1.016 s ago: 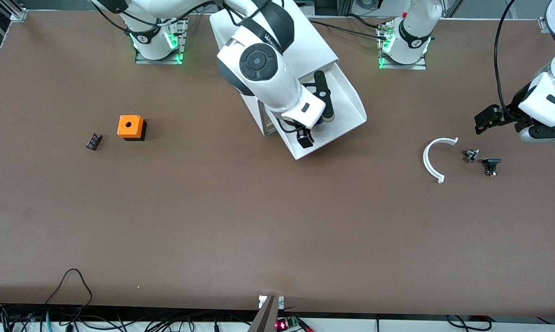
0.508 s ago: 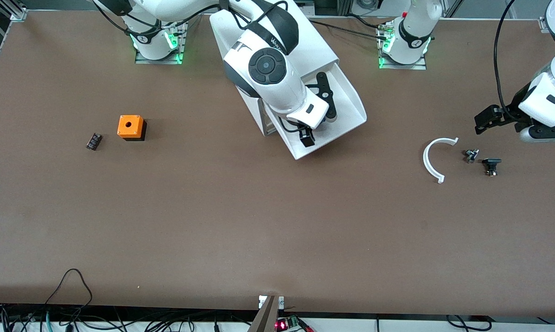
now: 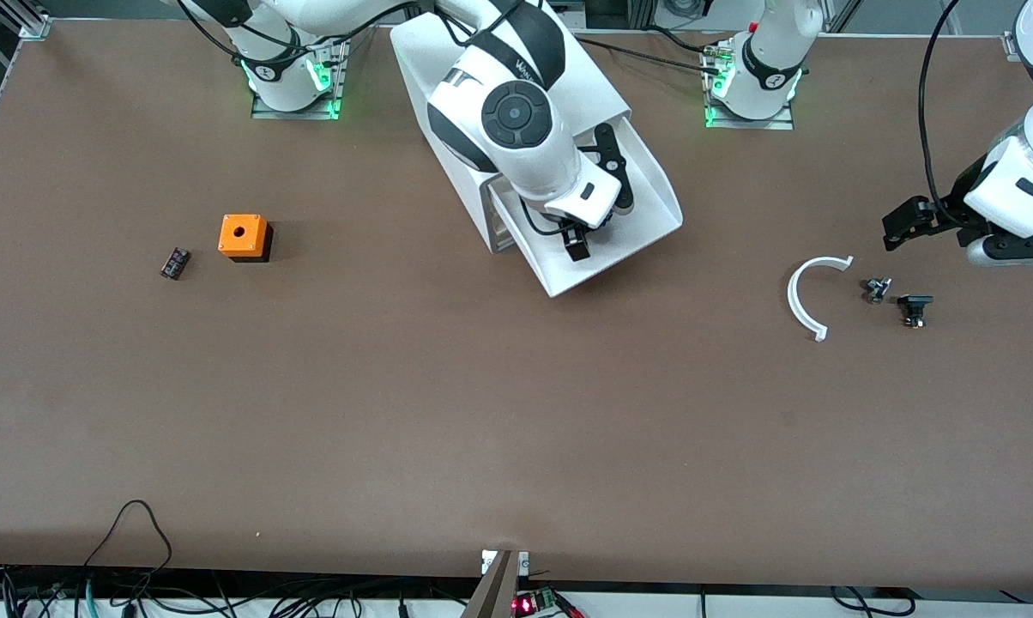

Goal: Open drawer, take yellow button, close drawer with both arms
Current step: 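Lower the right gripper onto the orange-capped button and close it, then lift the button out of the drawer with the right gripper, then carry the button toward the orange box while the left gripper reaches the drawer, then push the drawer shut with the left gripper while the right gripper lowers the button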

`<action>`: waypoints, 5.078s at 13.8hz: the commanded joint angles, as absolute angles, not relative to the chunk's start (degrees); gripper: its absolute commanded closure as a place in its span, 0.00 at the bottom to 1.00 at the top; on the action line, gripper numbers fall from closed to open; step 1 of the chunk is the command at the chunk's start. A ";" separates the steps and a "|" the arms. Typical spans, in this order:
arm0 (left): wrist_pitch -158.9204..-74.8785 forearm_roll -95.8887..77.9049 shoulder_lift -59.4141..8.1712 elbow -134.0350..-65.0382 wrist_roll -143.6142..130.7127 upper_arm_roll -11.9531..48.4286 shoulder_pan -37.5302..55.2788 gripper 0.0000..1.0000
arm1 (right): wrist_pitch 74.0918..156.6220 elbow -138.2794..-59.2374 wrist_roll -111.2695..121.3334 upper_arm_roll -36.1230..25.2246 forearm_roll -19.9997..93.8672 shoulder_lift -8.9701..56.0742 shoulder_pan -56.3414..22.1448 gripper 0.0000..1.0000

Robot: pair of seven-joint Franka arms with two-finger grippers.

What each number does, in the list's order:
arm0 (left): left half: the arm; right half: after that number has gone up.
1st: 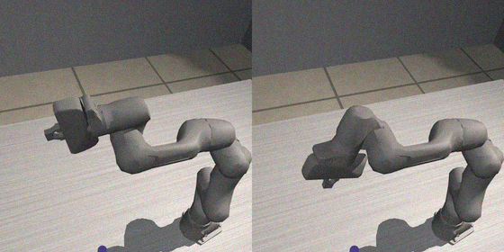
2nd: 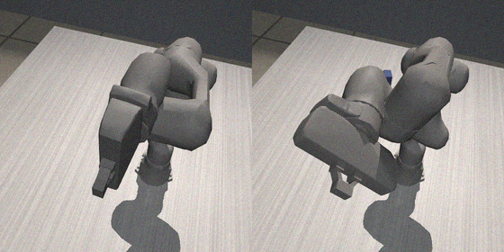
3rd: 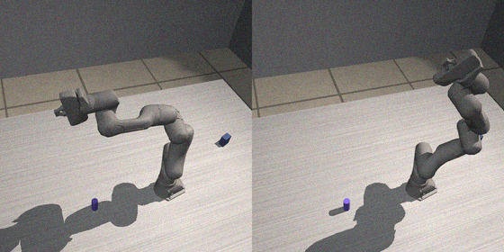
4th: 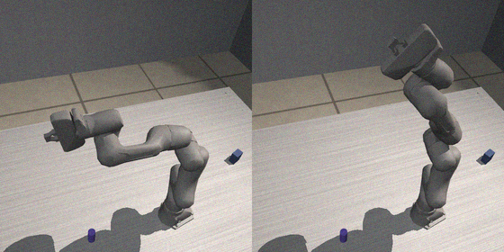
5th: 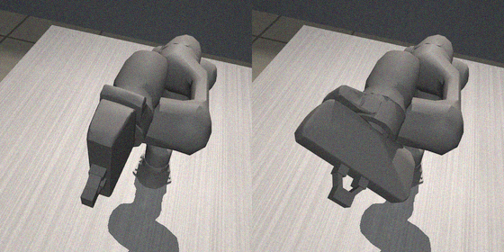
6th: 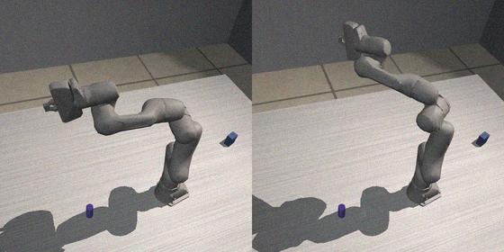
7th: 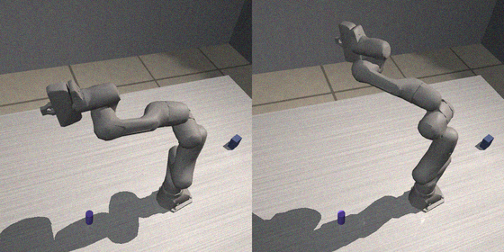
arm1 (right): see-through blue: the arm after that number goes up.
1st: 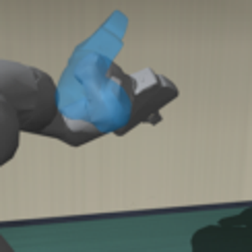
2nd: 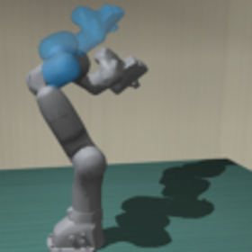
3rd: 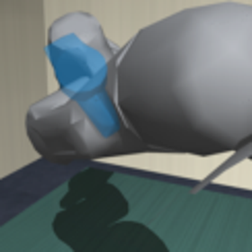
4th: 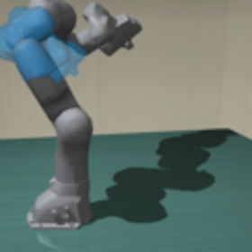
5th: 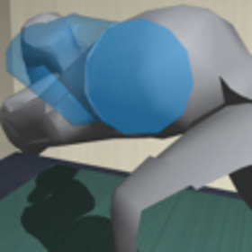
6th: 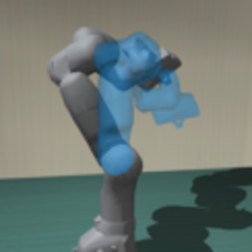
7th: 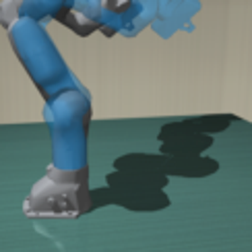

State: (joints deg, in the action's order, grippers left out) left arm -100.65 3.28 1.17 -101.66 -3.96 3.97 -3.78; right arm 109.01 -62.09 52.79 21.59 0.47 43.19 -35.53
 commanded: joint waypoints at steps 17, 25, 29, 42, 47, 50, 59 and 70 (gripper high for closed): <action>-99.32 3.78 -0.79 -98.44 -4.31 3.69 -3.52 0.00 | 108.02 -60.12 52.47 18.63 -6.76 45.79 -41.83 0.49; -99.32 3.78 -0.88 -98.44 -4.31 3.69 -3.60 0.00 | 107.67 -60.03 53.00 18.81 -6.42 43.25 -41.40 0.72; -99.32 3.78 -0.97 -98.44 -4.22 3.69 -3.60 0.00 | 107.75 -60.12 51.17 18.98 -5.54 38.77 -38.16 0.74; -109.31 3.60 -9.48 -99.67 -21.84 6.93 1.48 0.00 | 111.36 -74.95 17.70 11.08 -6.42 31.56 -27.60 0.75; -124.77 3.69 -12.48 -109.83 -40.75 12.03 5.18 0.00 | 111.44 -83.29 6.33 4.32 -6.50 28.84 -26.90 0.75; -131.91 3.69 -12.22 -115.74 -47.97 15.02 5.71 0.00 | 112.75 -91.38 3.44 3.08 -6.50 25.76 -23.56 0.75; -131.92 0.88 -8.45 -122.94 -54.93 27.23 6.77 0.00 | 116.45 -104.14 6.06 1.93 -5.80 22.85 -5.55 0.76; -131.75 0.88 -5.80 -128.40 -54.76 41.74 6.77 0.00 | 144.67 -126.21 25.47 1.85 -6.33 20.92 2.72 0.74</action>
